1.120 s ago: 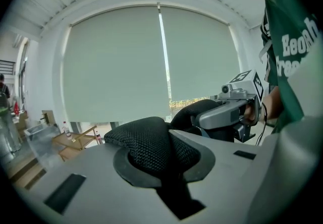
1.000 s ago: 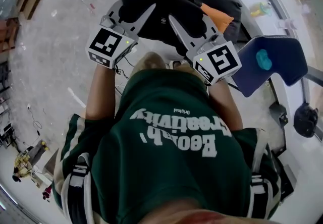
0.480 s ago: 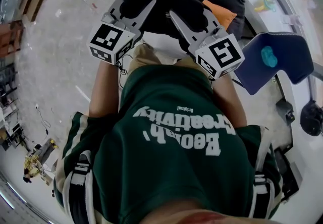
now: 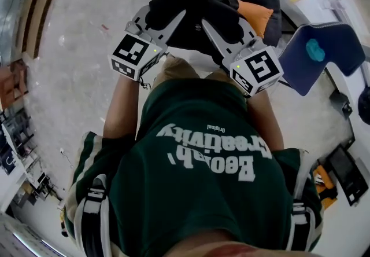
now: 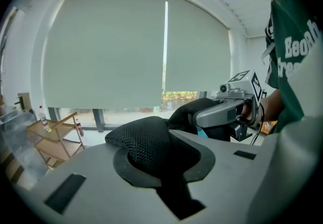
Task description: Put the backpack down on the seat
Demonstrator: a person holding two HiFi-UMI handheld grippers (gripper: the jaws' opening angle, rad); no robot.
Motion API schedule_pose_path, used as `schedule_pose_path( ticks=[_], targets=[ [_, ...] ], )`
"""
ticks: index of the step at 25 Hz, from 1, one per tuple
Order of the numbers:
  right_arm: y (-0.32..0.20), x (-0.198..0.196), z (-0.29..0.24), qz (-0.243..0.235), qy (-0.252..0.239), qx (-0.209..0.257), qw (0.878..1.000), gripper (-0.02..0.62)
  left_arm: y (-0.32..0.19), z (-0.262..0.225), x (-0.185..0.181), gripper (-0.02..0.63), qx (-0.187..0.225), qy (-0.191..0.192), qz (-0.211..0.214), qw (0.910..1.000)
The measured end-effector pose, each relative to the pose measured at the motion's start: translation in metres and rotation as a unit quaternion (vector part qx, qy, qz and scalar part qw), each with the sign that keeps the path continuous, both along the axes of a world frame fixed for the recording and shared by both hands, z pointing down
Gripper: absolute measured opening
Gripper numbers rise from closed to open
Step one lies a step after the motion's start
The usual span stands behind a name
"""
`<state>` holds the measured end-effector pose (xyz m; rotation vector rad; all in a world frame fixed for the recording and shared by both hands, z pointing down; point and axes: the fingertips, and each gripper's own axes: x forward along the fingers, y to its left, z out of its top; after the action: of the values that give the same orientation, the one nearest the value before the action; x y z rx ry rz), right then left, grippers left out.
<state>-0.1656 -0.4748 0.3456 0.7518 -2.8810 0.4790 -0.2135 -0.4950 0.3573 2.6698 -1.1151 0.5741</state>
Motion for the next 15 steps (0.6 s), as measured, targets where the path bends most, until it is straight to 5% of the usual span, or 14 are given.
schedule_pose_path(
  ticks=[9, 15],
  targets=[
    [-0.05, -0.047, 0.069, 0.162, -0.005, -0.086, 0.983, 0.063, -0.047, 0.057, -0.044, 0.075, -0.046, -0.012, 0.168, 0.9846],
    [-0.064, -0.079, 0.102, 0.181, -0.007, -0.113, 0.977, 0.063, -0.079, 0.088, -0.069, 0.077, -0.061, -0.011, 0.181, 0.9815]
  ],
)
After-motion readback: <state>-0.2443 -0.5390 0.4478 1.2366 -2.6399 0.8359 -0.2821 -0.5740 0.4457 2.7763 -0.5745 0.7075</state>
